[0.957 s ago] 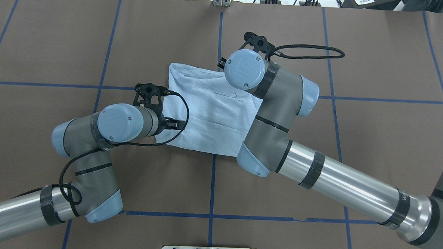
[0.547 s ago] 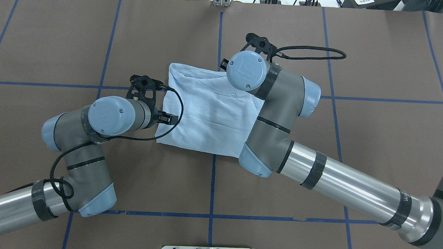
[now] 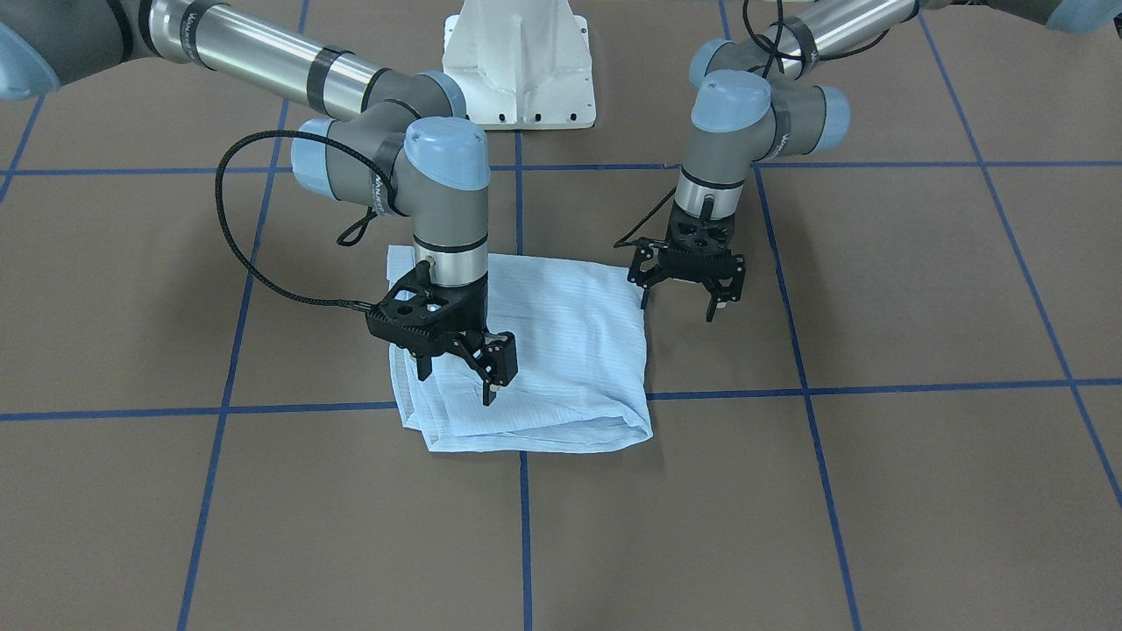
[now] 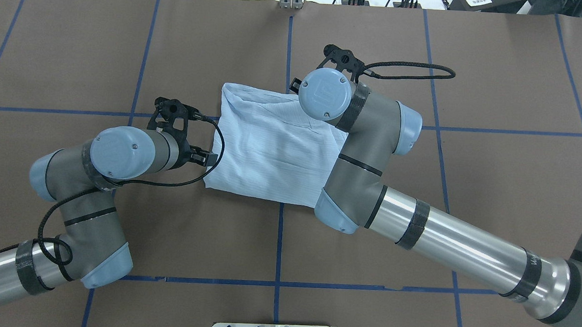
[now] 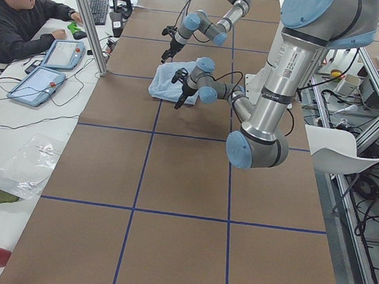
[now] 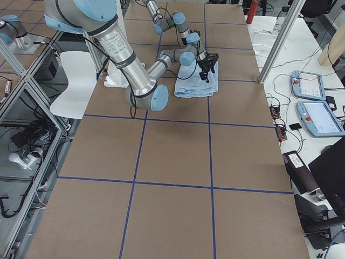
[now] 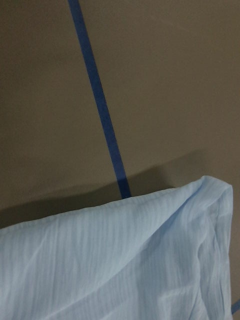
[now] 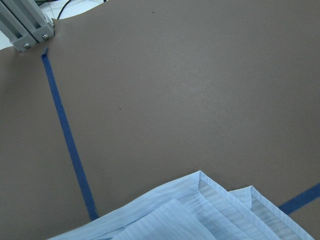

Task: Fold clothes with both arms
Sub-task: 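Lay the folded edge down and release it with both grippers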

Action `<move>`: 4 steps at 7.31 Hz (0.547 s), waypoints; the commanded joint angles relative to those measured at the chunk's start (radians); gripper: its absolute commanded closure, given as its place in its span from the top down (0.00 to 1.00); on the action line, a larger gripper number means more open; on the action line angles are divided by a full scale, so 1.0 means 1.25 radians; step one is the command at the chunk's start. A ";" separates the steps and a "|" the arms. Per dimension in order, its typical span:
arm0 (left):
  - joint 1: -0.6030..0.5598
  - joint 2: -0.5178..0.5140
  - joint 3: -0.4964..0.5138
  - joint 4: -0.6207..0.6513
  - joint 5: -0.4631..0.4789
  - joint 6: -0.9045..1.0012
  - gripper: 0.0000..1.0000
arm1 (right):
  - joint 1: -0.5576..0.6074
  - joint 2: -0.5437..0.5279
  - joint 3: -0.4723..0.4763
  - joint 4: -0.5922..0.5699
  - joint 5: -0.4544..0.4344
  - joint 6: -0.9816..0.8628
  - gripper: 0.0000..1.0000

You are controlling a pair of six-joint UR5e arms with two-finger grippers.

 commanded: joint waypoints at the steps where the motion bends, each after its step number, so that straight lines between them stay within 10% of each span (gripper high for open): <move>1: 0.018 0.020 -0.009 0.000 0.004 -0.006 1.00 | -0.001 -0.002 0.000 0.001 0.000 0.000 1.00; 4: 0.038 0.022 -0.013 0.000 0.005 -0.013 1.00 | -0.001 -0.006 0.001 0.001 0.000 0.000 1.00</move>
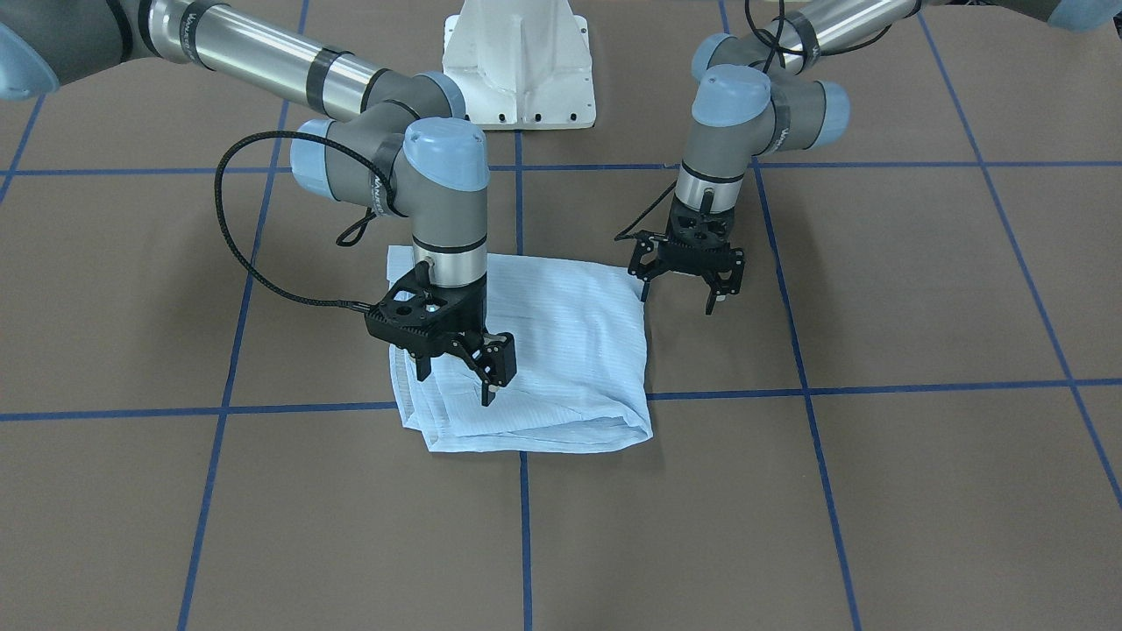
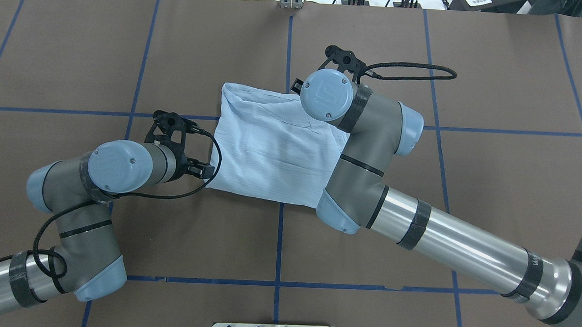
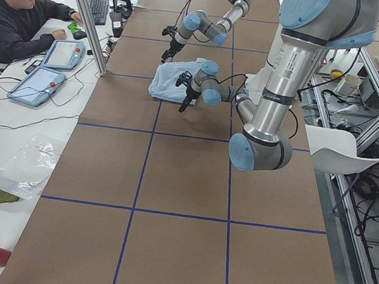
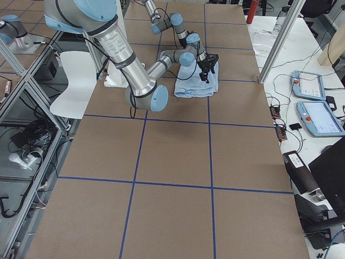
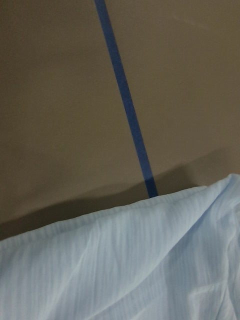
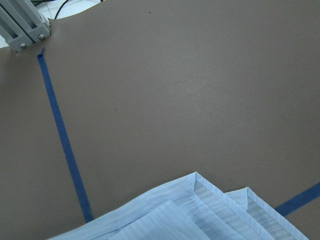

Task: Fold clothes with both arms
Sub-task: 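Lay the folded edge down and release it with both grippers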

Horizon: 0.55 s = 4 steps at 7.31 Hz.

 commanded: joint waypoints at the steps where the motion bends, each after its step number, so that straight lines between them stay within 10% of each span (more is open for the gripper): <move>1: 0.024 -0.002 -0.008 0.000 0.001 -0.016 1.00 | -0.001 -0.002 0.000 0.001 0.000 0.000 1.00; 4: 0.042 0.001 -0.008 0.000 0.024 -0.020 1.00 | -0.001 -0.004 0.001 0.002 0.000 0.000 1.00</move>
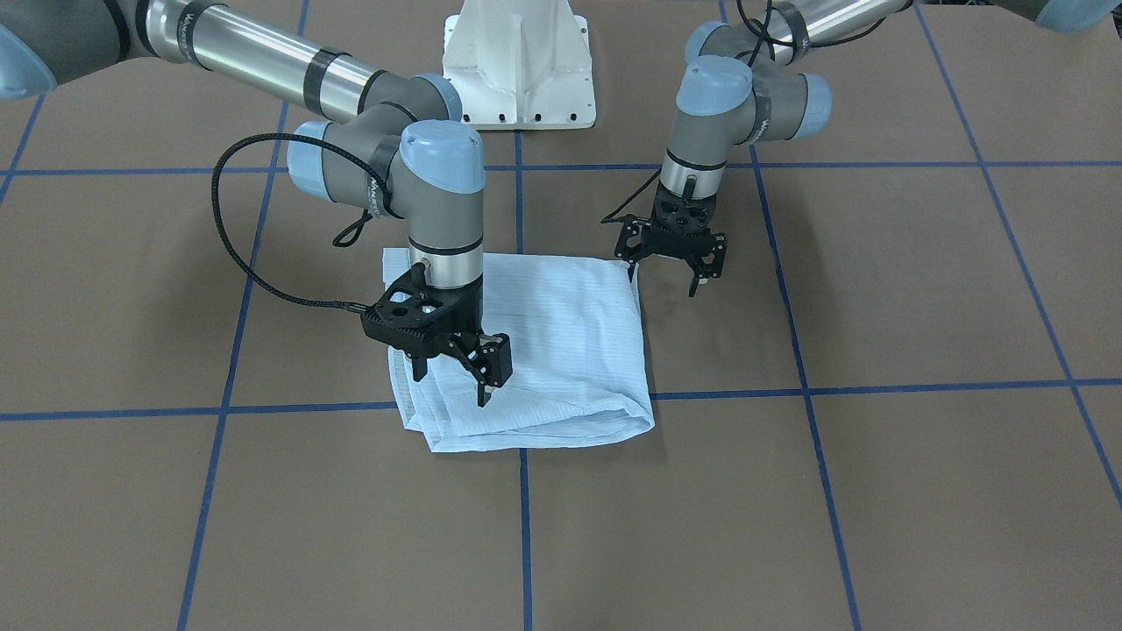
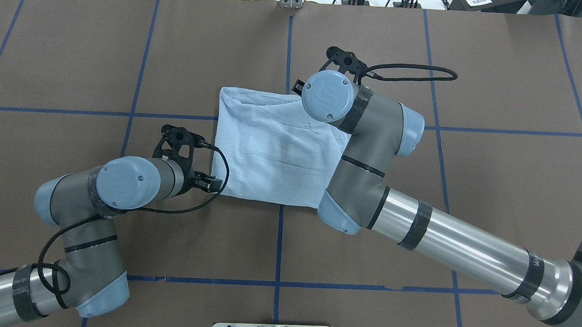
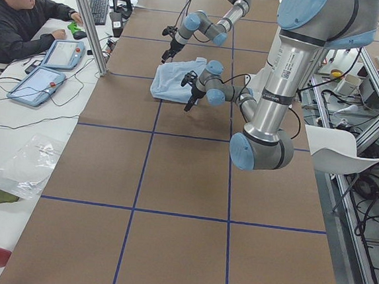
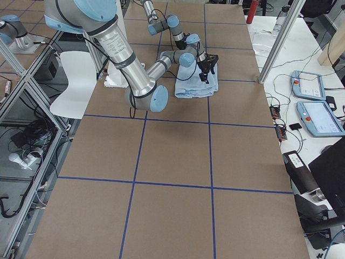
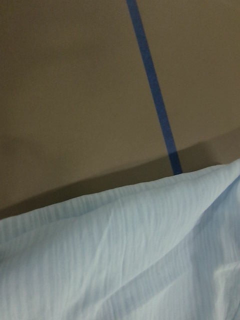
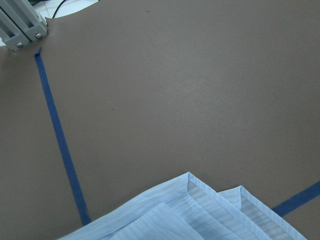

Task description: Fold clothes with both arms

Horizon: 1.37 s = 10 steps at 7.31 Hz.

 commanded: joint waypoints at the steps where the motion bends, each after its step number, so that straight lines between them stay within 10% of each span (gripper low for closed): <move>1: 0.005 0.006 -0.020 0.001 0.003 0.008 1.00 | 0.001 -0.001 0.001 0.001 0.000 0.000 1.00; 4: -0.049 0.010 -0.131 0.076 -0.034 0.010 1.00 | 0.001 -0.028 0.054 0.000 0.010 0.000 1.00; 6: -0.113 0.011 -0.181 0.077 -0.152 0.011 1.00 | -0.037 -0.169 0.266 -0.054 0.026 0.001 1.00; 10: -0.117 0.010 -0.182 0.076 -0.156 0.011 1.00 | -0.248 -0.251 0.346 -0.109 -0.143 0.087 1.00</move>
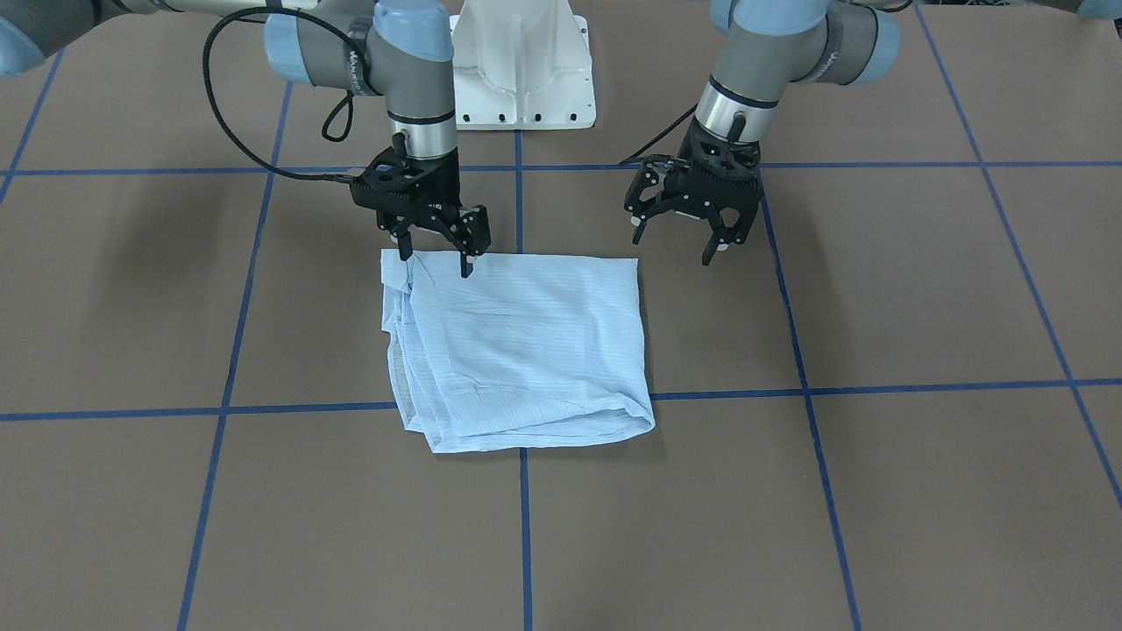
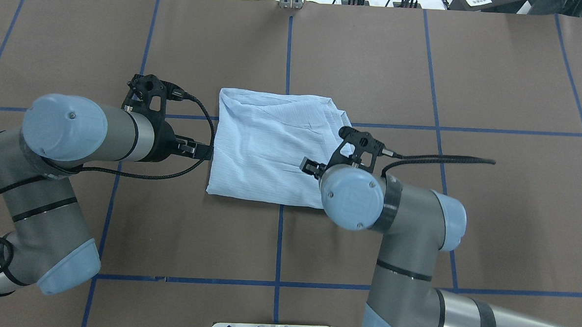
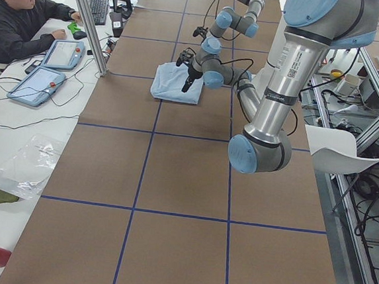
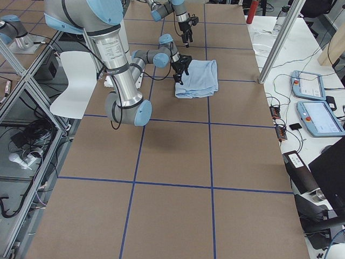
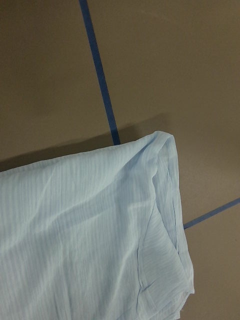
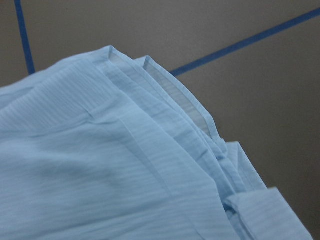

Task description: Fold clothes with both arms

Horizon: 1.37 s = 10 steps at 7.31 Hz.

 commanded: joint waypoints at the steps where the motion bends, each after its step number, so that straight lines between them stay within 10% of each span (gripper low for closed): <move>1: -0.001 0.000 -0.001 0.001 0.000 -0.001 1.00 | -0.066 -0.070 -0.003 0.097 -0.075 0.012 1.00; 6: 0.001 0.003 -0.001 0.000 0.000 -0.001 1.00 | -0.045 -0.069 -0.024 0.088 -0.093 -0.042 1.00; 10: -0.008 0.008 -0.014 0.001 -0.002 0.000 1.00 | 0.138 -0.062 0.175 -0.111 0.141 -0.219 1.00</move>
